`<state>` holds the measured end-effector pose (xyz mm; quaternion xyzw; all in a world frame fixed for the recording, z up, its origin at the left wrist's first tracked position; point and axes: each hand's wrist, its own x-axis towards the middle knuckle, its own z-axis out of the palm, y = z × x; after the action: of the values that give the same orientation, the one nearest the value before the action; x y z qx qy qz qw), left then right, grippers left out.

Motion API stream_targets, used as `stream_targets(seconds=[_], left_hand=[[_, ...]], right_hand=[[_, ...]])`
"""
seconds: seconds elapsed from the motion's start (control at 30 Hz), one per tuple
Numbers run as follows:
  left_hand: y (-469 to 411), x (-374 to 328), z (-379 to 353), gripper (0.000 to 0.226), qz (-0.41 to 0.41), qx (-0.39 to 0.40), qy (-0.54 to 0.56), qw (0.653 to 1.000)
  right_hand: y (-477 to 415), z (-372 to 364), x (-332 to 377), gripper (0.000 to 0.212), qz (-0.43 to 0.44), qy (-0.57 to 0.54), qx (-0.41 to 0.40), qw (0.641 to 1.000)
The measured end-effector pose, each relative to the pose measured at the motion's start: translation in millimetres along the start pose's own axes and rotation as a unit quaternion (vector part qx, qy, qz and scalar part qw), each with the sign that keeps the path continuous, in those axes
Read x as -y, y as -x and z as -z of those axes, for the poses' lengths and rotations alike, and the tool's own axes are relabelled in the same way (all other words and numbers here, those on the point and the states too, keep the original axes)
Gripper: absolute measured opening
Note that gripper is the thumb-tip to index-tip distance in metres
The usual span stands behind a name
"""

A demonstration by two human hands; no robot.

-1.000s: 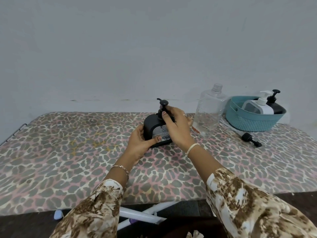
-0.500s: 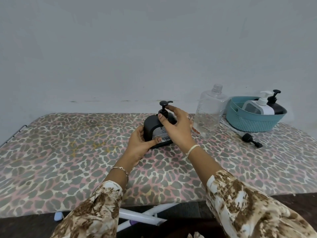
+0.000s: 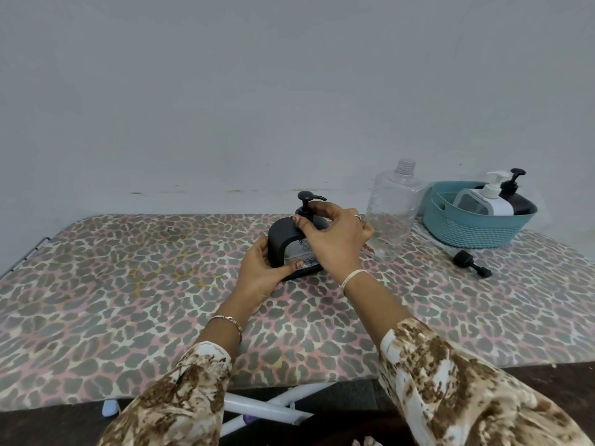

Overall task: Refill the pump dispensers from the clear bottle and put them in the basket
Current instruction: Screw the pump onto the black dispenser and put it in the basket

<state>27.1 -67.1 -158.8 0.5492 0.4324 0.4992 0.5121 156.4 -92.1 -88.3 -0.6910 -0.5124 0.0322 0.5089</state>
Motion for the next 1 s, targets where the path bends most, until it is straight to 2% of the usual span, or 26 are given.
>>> stream_targets(seconds=[0.07,0.17,0.2,0.33,0.47,0.6,0.67,0.73,0.83,0.9,1.0], left_hand=[[-0.1,0.5,0.2,0.061,0.002,0.002,0.000,1.000],[-1.0,0.6,1.4,0.059,0.006,0.007,0.005,1.000],[-1.3,0.6,1.5,0.059,0.007,0.008,0.006,1.000],[-2.1,1.9,0.5,0.057,-0.001,0.003,0.002,1.000],[-3.6,5.8,0.5,0.056,-0.014,-0.017,-0.021,1.000],[-4.2,7.4,0.1,0.053,-0.020,-0.027,-0.040,0.999],[-4.1,7.6,1.0,0.054,-0.017,-0.021,-0.037,0.999],[-3.9,7.2,1.8,0.057,-0.013,-0.013,-0.030,0.999],[-4.0,5.9,2.2,0.060,-0.007,-0.007,-0.020,1.000],[-3.9,5.6,2.2,0.059,-0.010,-0.008,-0.021,1.000],[-3.3,6.0,1.2,0.058,-0.017,-0.015,-0.030,0.999]], right_hand=[[-3.5,-0.1,-5.7,0.030,0.010,-0.039,0.053,0.998],[-10.2,1.9,-11.7,0.034,0.017,-0.128,0.187,0.974],[-10.9,2.9,-12.2,0.035,0.018,-0.133,0.202,0.970],[-12.9,4.0,-12.7,0.037,0.000,-0.116,0.147,0.982],[-6.1,1.9,-2.6,0.037,-0.003,0.020,0.022,1.000],[1.6,-3.2,4.9,0.036,-0.023,0.028,-0.048,0.998],[0.9,-5.0,1.8,0.036,-0.025,0.019,-0.030,0.999],[-2.9,-4.4,-5.7,0.035,-0.019,-0.056,0.050,0.997],[-7.3,2.2,-12.1,0.039,-0.011,-0.189,0.172,0.967],[-8.6,4.1,-13.4,0.038,-0.002,-0.174,0.172,0.969],[-10.7,2.1,-13.6,0.033,-0.006,-0.081,0.106,0.991]])
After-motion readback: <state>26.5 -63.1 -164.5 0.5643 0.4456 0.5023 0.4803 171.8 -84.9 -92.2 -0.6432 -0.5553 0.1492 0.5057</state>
